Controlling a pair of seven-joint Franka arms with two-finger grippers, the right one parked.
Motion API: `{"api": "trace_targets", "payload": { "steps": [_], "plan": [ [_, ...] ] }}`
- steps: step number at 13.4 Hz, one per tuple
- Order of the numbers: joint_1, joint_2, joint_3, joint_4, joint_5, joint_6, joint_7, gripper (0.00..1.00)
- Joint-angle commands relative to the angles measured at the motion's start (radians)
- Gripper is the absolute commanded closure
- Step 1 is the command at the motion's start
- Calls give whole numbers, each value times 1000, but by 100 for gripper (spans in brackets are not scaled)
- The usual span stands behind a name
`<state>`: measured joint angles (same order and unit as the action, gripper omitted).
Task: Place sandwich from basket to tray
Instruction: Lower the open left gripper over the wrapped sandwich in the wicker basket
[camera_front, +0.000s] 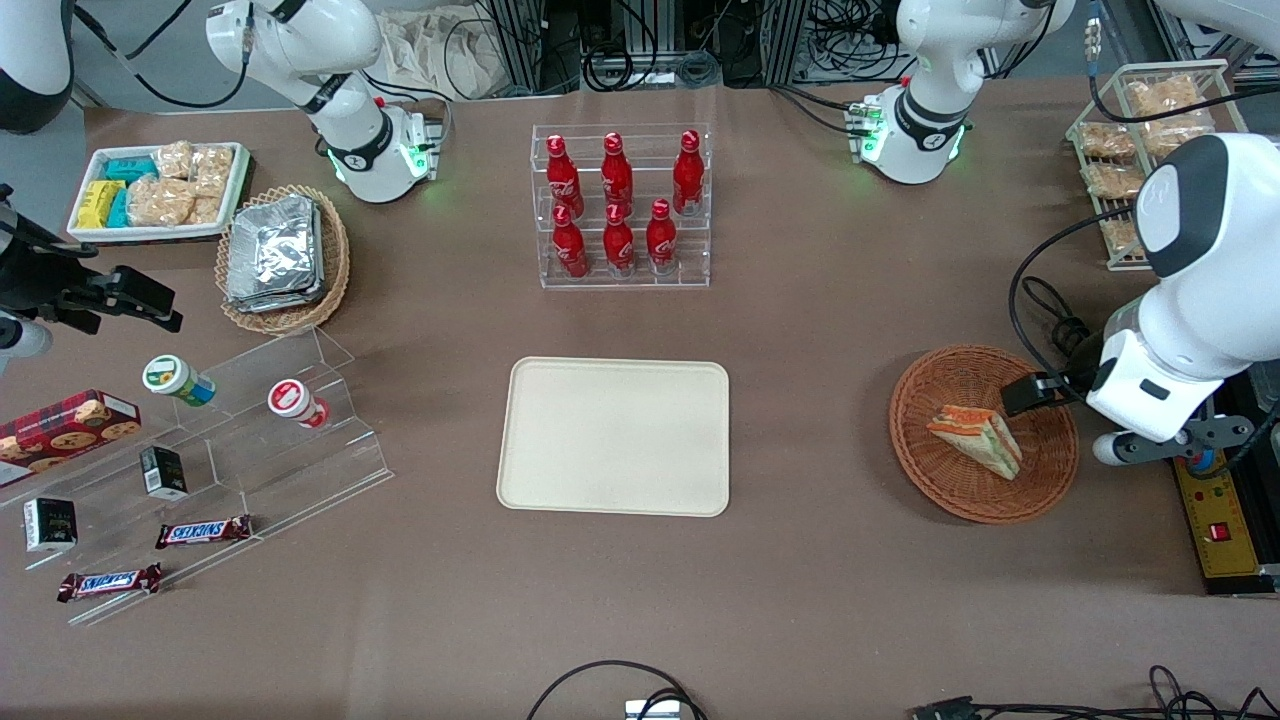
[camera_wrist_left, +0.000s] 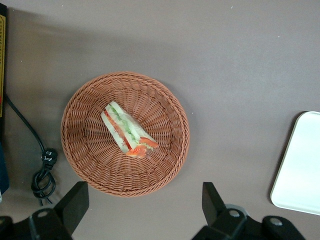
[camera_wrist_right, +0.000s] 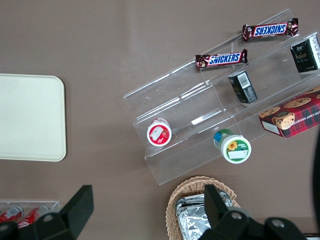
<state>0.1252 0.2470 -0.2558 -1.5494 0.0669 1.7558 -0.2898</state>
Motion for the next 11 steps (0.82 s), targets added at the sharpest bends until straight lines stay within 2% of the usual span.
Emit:
{"api": "trace_targets", "payload": {
  "steps": [1, 8, 11],
  "plan": [
    [4, 17, -3, 32, 1, -15, 2, 0],
    [11, 61, 19, 45, 8, -4, -18, 0],
    [11, 46, 30, -47, 7, 63, -226, 0]
  ]
}}
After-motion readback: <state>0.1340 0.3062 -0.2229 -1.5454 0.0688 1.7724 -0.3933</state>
